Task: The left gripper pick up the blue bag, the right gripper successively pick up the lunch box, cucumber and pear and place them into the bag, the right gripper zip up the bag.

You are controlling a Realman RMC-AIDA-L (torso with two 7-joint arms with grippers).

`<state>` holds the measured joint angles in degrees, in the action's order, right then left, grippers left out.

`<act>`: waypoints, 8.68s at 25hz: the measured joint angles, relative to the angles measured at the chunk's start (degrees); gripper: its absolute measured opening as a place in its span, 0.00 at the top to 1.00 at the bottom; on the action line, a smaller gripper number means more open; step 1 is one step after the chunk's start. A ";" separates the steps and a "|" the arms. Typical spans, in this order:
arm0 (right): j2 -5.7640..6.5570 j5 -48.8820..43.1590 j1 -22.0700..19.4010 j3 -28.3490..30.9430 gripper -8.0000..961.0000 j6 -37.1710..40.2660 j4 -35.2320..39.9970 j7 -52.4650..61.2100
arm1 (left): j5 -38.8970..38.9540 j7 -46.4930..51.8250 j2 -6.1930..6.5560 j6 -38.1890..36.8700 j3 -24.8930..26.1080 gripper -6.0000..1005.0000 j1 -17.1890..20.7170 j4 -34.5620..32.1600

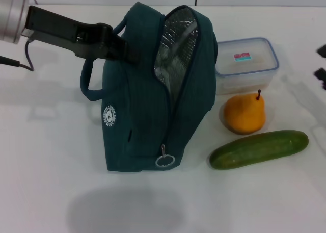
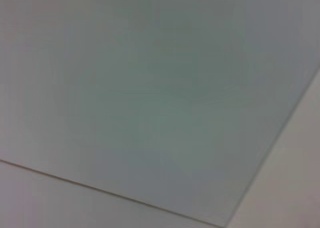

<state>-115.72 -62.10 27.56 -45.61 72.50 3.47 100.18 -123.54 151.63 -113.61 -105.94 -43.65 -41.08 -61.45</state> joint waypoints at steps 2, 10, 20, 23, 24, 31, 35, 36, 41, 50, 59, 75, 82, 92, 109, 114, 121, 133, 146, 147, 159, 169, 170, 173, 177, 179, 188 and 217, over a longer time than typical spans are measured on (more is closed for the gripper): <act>-0.22 -0.02 1.37 -0.20 0.10 -1.60 -0.66 0.41 | -0.11 -0.36 -0.02 0.24 -0.03 0.95 -0.13 0.01; -0.47 -0.25 7.02 -0.34 0.11 -7.90 -4.01 3.23 | -0.21 -1.02 -0.03 1.44 -0.84 0.95 -0.34 0.01; -0.55 -0.52 10.21 -0.40 0.11 -11.67 -4.54 4.24 | -0.21 -1.20 0.13 1.45 -0.82 0.95 -0.31 -0.07; -0.55 -0.58 11.41 -0.45 0.12 -13.09 -4.74 4.25 | -0.21 -1.33 0.26 1.45 -0.82 0.95 -0.31 -0.01; -0.55 -0.62 11.81 -0.50 0.12 -13.51 -4.77 4.26 | -0.21 -1.34 0.28 1.45 -0.82 0.95 -0.31 0.00; -0.55 -0.67 13.01 -0.57 0.12 -14.81 -4.78 4.29 | -0.19 -1.82 0.32 1.44 -0.73 0.95 -0.31 0.00; -0.55 -0.77 13.87 -1.15 0.13 -15.48 -4.42 4.30 | -0.17 -1.96 0.32 1.44 -0.73 0.95 -0.31 0.01; -0.55 -0.83 14.03 -1.23 0.13 -15.63 -4.35 4.31 | -0.16 -1.97 0.32 1.44 -0.73 0.95 -0.31 0.01; -0.55 -1.27 14.77 -1.25 0.13 -16.27 -4.12 4.32 | -0.17 -2.33 0.40 1.44 -0.60 0.95 -0.25 0.01; -0.55 -1.37 12.93 -4.00 0.18 -15.93 -2.18 3.58 | -0.17 -2.45 0.39 1.44 -0.59 0.95 0.12 0.01; -0.55 -1.13 12.04 -4.88 0.58 -15.88 -1.19 3.04 | -0.16 -2.72 0.27 1.44 -0.61 0.95 0.25 0.01; -0.55 -0.84 11.01 -4.29 0.84 -14.25 -1.21 0.51 | -0.11 -3.03 0.19 1.44 -0.66 0.95 0.42 0.01; -0.55 -0.64 10.30 -4.24 0.88 -12.55 -1.17 -0.78 | -0.03 -3.24 0.04 1.44 -0.56 0.95 0.50 0.01; -0.55 7.27 7.03 -4.22 0.89 -4.26 -1.45 -7.11 | 0.10 -3.53 0.05 1.45 -0.36 0.95 1.17 0.26; -0.22 14.33 4.81 -4.13 0.89 9.20 0.28 -4.06 | 0.39 -4.66 -0.03 2.07 -0.12 0.95 1.18 2.91; -0.36 16.33 6.62 -4.17 0.89 14.37 3.25 0.82 | 0.43 -4.61 -0.03 2.07 -0.12 0.95 1.15 2.91; -0.47 16.22 15.10 -4.84 0.88 17.32 2.56 3.92 | 0.50 -4.55 -0.04 2.05 -0.12 0.95 0.74 2.91; -0.46 15.43 27.87 -9.50 0.87 16.22 -4.51 4.08 | 2.21 -4.69 -0.12 2.05 -0.42 0.95 0.40 2.91; -0.46 7.91 22.74 -10.19 0.86 13.90 -7.41 3.61 | 2.40 -5.18 -0.12 2.98 -0.10 0.95 0.90 2.91; -0.46 7.69 22.21 -10.19 0.86 13.83 -7.26 3.59 | 2.37 -5.18 -0.12 3.04 -0.11 0.95 0.90 2.91; -0.46 -1.36 25.51 -9.67 0.86 8.34 -8.67 2.83 | 2.25 -5.38 -0.72 3.14 -0.47 0.95 0.51 3.00; -0.46 -5.34 27.87 -9.30 0.85 5.14 -9.69 3.00 | 2.40 -5.63 -0.71 3.12 -0.23 0.95 0.66 3.00; -0.46 -5.42 27.82 -9.30 0.85 5.31 -9.59 2.96 | 2.41 -5.66 -0.70 3.11 -0.21 0.95 0.65 3.00; -0.46 -5.35 27.06 -8.83 0.85 6.13 -9.17 2.78 | 2.42 -5.77 -0.66 3.11 -0.17 0.95 0.72 3.00; -0.45 -5.34 23.93 -7.82 0.82 7.42 -6.47 2.52 | 2.82 -5.81 -0.60 3.21 -0.08 0.95 1.03 3.00; -0.46 -5.08 20.98 -7.83 0.76 8.65 -3.17 2.23 | 3.12 -5.81 -0.51 3.47 -0.05 0.95 1.19 3.00; 0.44 -0.42 3.90 -7.62 0.46 12.31 17.65 1.00 | 3.30 -5.79 -0.09 3.73 1.44 0.96 2.52 2.57; 6.83 -65.19 12.68 -13.10 0.26 37.22 60.52 6.57 | 5.82 -5.30 0.49 3.20 1.04 0.96 3.38 1.85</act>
<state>-108.90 -127.29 40.24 -58.71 109.72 64.00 106.75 -117.72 146.33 -113.12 -102.74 -42.61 -37.70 -59.59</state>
